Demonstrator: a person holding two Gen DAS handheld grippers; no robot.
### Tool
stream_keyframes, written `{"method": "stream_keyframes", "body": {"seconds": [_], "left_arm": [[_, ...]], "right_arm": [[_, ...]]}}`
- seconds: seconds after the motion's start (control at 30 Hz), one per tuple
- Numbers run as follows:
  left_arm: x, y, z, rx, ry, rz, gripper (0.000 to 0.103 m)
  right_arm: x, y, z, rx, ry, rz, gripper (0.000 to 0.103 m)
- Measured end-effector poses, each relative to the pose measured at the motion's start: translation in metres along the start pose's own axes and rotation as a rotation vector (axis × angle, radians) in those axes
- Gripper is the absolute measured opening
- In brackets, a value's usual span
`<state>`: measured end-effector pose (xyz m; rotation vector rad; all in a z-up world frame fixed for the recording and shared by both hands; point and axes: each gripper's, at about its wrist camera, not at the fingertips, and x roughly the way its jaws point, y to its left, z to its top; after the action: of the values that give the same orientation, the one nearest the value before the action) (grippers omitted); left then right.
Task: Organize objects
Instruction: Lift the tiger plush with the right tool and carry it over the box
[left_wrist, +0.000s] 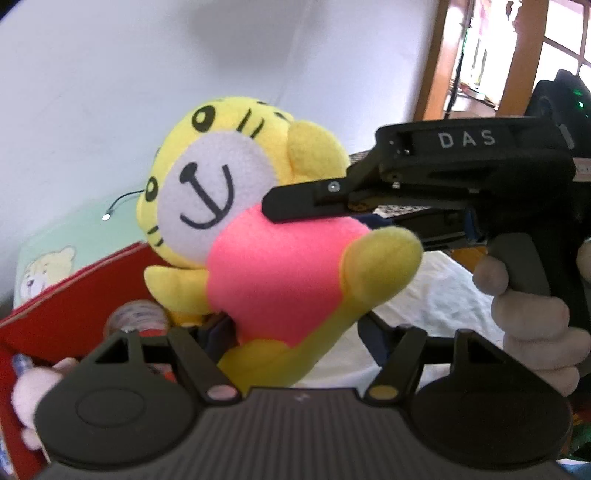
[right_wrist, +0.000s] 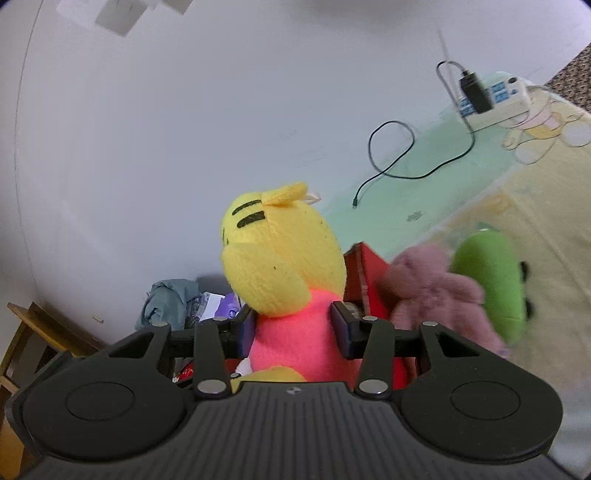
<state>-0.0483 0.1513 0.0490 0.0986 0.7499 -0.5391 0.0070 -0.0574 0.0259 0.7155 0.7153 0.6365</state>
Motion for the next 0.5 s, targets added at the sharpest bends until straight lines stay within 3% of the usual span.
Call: {"method": "stream_keyframes", "body": {"seconds": [0.23,0.37,0.4,0.5], "left_arm": [[0.019,0.058,-0.014,-0.078,0.051,-0.016,0.072],[0.031,0.067,-0.025,-0.073,0.092,-0.006,0.073],[0.034,0.068,-0.026,-0.071,0.099,-0.004,0.079],[0.029,0.069,-0.032,-0.083,0.084,-0.019,0.083]], "right_arm": [[0.044,0.025,-0.017,-0.085,0.020,-0.127,0.043],[0.066,0.026,-0.027,-0.131,0.061,-0.226,0.043],[0.071,0.025,-0.029,-0.140,0.069,-0.241,0.042],[0.078,0.028,-0.037,-0.198,0.071,-0.298,0.042]]}}
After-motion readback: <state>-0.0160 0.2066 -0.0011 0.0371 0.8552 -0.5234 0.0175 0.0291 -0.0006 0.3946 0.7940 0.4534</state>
